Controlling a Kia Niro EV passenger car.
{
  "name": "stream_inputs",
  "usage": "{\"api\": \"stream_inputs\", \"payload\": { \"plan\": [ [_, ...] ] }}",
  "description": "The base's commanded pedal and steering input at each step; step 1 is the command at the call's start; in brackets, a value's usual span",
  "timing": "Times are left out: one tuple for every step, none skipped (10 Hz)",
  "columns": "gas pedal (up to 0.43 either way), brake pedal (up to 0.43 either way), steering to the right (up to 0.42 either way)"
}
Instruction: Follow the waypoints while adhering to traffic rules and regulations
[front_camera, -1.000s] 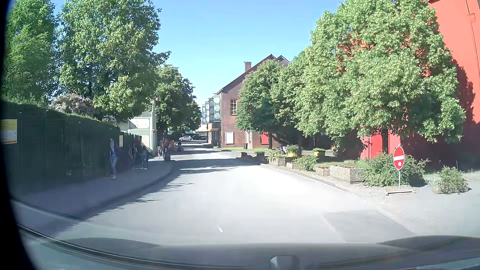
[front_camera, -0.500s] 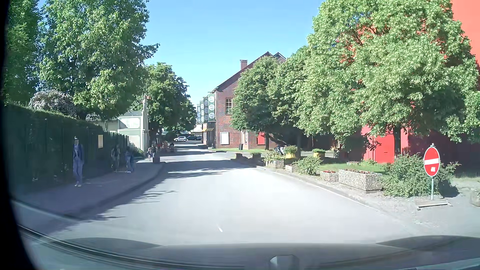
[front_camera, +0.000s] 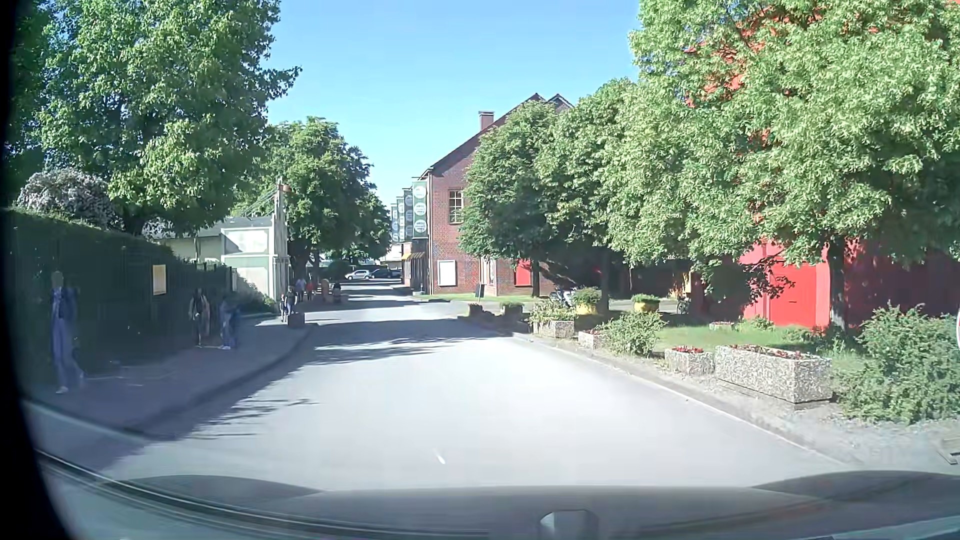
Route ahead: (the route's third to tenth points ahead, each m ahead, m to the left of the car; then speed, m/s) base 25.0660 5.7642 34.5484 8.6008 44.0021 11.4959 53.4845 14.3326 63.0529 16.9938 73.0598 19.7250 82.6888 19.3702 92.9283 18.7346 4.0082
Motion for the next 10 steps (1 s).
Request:
{"api": "stream_inputs", "payload": {
  "plan": [
    [0.0, 0.006, -0.014],
    [0.0, 0.006, -0.018],
    [0.0, 0.006, -0.02],
    [0.0, 0.006, -0.02],
    [0.0, 0.006, -0.021],
    [0.0, 0.006, -0.024],
    [0.0, 0.006, -0.032],
    [0.0, 0.006, -0.039],
    [0.0, 0.006, -0.044],
    [0.0, 0.006, -0.05]
  ]
}}
